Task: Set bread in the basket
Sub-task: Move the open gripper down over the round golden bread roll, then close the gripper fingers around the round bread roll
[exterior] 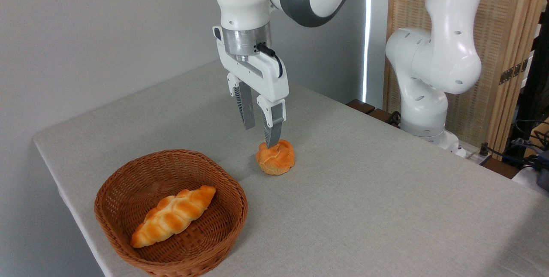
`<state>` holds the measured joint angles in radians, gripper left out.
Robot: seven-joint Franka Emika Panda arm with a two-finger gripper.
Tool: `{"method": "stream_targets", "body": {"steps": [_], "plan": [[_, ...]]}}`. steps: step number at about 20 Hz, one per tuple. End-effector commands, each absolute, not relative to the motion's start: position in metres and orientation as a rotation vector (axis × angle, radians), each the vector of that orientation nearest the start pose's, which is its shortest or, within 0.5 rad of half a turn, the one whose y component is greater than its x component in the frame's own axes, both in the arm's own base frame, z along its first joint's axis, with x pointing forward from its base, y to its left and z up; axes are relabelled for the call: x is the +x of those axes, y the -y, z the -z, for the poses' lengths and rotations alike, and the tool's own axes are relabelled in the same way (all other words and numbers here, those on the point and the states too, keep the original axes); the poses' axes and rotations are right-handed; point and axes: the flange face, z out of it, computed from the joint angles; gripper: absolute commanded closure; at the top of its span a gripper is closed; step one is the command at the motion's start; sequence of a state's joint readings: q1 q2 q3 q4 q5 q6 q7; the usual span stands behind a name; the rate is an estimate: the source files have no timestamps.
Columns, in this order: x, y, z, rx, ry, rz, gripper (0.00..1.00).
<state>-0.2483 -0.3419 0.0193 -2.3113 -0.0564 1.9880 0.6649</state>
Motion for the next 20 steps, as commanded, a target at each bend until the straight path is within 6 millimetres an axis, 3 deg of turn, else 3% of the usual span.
{"method": "stream_targets", "body": {"steps": [1, 20], "plan": [[0.426, 0.101, -0.469, -2.901, -1.388, 0.051, 0.00], [0.417, 0.098, -0.439, -2.874, -1.451, -0.024, 0.00]]}}
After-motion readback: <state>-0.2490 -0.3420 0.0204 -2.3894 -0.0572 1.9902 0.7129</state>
